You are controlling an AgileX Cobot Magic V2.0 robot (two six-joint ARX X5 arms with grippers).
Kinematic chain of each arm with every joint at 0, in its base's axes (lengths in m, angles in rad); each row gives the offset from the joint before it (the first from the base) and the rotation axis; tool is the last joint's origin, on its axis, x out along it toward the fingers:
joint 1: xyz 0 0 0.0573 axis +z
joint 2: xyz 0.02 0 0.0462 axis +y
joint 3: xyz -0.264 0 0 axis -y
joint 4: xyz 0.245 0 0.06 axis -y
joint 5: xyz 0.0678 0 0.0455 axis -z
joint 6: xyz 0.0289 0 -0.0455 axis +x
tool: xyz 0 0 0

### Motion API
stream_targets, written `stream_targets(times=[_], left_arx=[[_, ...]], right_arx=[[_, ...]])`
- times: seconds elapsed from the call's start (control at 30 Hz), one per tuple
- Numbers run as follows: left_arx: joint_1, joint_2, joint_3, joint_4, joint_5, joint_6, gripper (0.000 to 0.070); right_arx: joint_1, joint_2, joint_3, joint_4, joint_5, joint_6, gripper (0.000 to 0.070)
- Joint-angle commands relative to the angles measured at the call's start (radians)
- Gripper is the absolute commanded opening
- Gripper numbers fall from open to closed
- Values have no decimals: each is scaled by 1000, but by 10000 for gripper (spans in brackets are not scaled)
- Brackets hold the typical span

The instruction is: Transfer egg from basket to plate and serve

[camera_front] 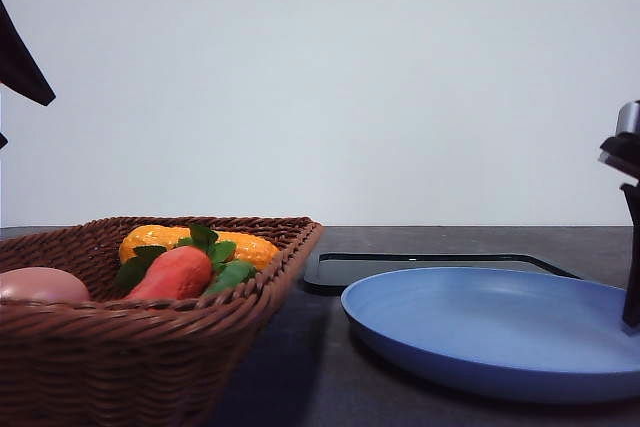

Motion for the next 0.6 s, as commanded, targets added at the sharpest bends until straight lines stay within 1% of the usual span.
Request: stream_targets(times=[0.0,0.07,0.1,0.13,0.27,0.3,0.4,0.43,0.53,0.57], left_arx=[[-4,8,15,9,6,12,340],[-4,8,15,13,6,12,340],[-4,8,15,15,6,12,340],[-4,8,15,18,6,12,340],[-4,8,15,27,6,12,347],[-4,8,15,27,6,12,362],[-5,9,16,26,6,12,434],[-7,9,16,25,6,12,444],[-24,12,26,14,5,19,444],[-35,16,34,0,3,33,444]], right_arx=[[4,13,12,12,-4,0,89],[4,13,12,14,-4,0,29],[4,13,12,14,-4,0,7],[4,13,12,14,-4,0,1],[4,4,13,11,-15,14,0],[4,-5,13,9,-23,15,0],[2,-50,13,-6,-29,18,0],[0,-70,13,-15,-29,18,0],[-11,-140,13,-54,-28,18,0],[-16,-169,13,-70,-27,18,0]])
